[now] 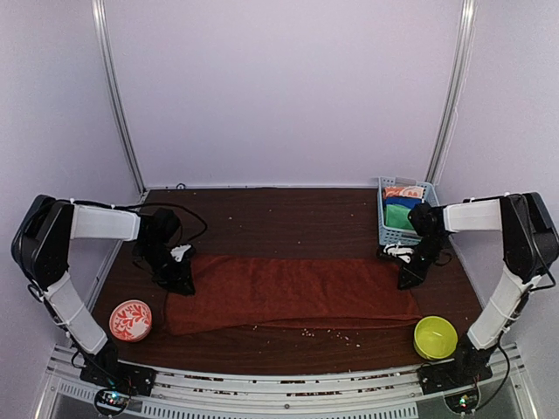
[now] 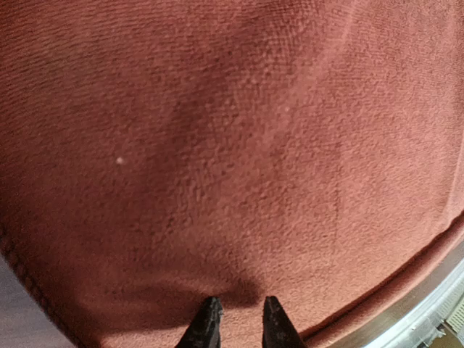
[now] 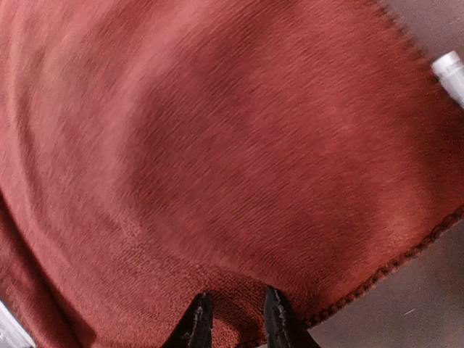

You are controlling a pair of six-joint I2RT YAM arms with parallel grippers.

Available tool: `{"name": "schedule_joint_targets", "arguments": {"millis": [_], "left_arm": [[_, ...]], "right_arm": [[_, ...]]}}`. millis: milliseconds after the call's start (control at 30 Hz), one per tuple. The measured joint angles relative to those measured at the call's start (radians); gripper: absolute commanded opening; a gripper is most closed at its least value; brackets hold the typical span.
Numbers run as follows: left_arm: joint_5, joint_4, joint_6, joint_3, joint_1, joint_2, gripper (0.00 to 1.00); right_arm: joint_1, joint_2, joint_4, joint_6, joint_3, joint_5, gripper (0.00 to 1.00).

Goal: Roll the towels
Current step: Flatten out the towel at the center of the board, then smooth out the towel at the center of the board.

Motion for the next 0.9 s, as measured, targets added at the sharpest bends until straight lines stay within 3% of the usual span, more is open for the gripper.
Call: {"name": "schedule_joint_targets", "arguments": {"millis": [300,600,767,900], "left_arm": [[-0.061,0.003,-0.002,0.070,0.026,0.071,0.22],[-0.156,0.021,0.016,0.098,0.080,0.057,0.32],[-0.149,-0.016,0.007,0.095,0.044,-0.087,0.35],[-0.129,-0.060,-0.008,0.058,0.007,-0.211,0.35]], "right_arm": [[0.038,0.105,0.087,0.108,0.126,0.061,0.26],[0.080,0.122,0.111,0.190,0.161,0.078,0.31],[0.080,-0.008,0.051,0.220,0.150,0.074,0.37],[0.106,-0.185,0.013,0.210,0.107,0.055,0.35]]}}
